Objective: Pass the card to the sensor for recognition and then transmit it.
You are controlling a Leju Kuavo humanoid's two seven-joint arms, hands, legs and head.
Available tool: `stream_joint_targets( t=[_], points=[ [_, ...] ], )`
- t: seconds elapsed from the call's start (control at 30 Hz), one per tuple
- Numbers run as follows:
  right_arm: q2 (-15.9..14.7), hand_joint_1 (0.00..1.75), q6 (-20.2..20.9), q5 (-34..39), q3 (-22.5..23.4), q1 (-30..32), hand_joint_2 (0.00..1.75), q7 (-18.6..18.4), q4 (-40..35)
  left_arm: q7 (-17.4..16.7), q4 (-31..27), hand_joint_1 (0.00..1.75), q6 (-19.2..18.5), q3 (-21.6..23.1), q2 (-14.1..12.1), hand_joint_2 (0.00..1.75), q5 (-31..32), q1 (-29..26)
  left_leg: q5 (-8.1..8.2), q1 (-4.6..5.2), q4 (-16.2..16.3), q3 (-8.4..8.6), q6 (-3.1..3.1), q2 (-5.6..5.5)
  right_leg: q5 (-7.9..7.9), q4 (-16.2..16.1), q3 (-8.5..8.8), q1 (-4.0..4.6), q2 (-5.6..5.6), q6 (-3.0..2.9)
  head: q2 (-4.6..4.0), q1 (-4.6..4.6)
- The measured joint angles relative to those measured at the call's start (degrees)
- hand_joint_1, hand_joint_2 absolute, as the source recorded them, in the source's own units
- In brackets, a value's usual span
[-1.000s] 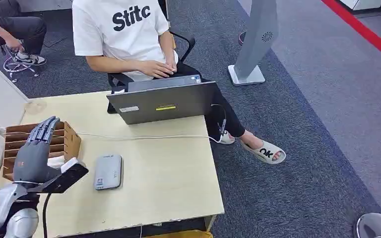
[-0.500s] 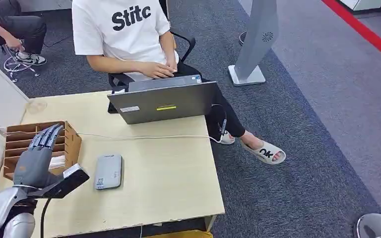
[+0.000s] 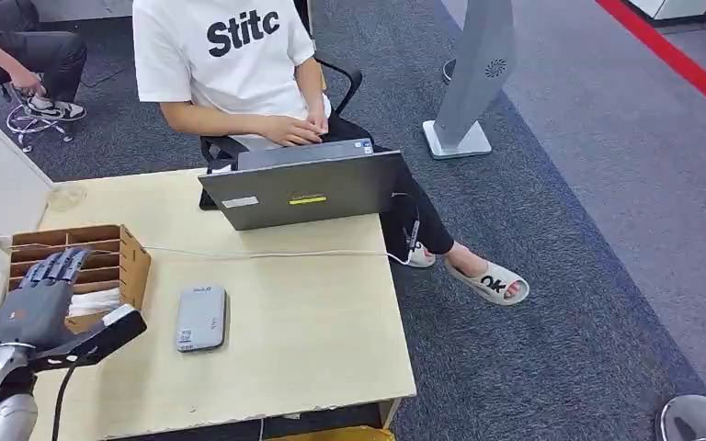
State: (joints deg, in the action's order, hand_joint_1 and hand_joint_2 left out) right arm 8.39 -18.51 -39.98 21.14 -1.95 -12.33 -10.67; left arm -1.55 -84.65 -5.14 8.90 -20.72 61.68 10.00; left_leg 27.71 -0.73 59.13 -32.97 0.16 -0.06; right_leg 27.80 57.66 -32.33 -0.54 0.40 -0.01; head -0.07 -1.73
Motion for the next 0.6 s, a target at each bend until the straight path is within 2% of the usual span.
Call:
stream_joint_targets(
  t=[0.27, 0.4, 0.6],
  points=[
    [0.15, 0.0, 0.07, -0.22, 0.85, 0.0, 1.75, 0.0, 0.0, 0.61, 2.06, 0.0, -1.79, 0.48, -1.07, 1.75, -0.88, 0.34, 0.0, 0.02, 0.0, -0.01, 0.0, 0.01, 0.0, 0.0, 0.0, 0.0, 0.01, 0.0, 0.0, 0.0],
    [0.17, 0.0, 0.09, -0.88, 1.25, 0.0, 1.75, 0.0, 0.0, 0.76, 2.69, 0.0, -3.17, 1.16, -2.47, 1.75, -2.3, 0.43, 0.0, 0.0, 0.0, 0.0, 0.0, 0.01, 0.0, 0.0, -0.01, 0.0, 0.01, 0.0, 0.0, 0.02],
    [0.17, 0.0, 0.63, -1.12, 1.35, -0.01, 1.75, 0.02, 0.0, 0.79, 3.5, 0.0, -3.34, 1.46, -3.13, 1.75, -2.89, 0.41, 0.0, -0.01, -0.01, -0.01, 0.0, 0.0, 0.0, 0.0, -0.01, 0.0, 0.0, 0.0, 0.0, 0.0]
  ],
)
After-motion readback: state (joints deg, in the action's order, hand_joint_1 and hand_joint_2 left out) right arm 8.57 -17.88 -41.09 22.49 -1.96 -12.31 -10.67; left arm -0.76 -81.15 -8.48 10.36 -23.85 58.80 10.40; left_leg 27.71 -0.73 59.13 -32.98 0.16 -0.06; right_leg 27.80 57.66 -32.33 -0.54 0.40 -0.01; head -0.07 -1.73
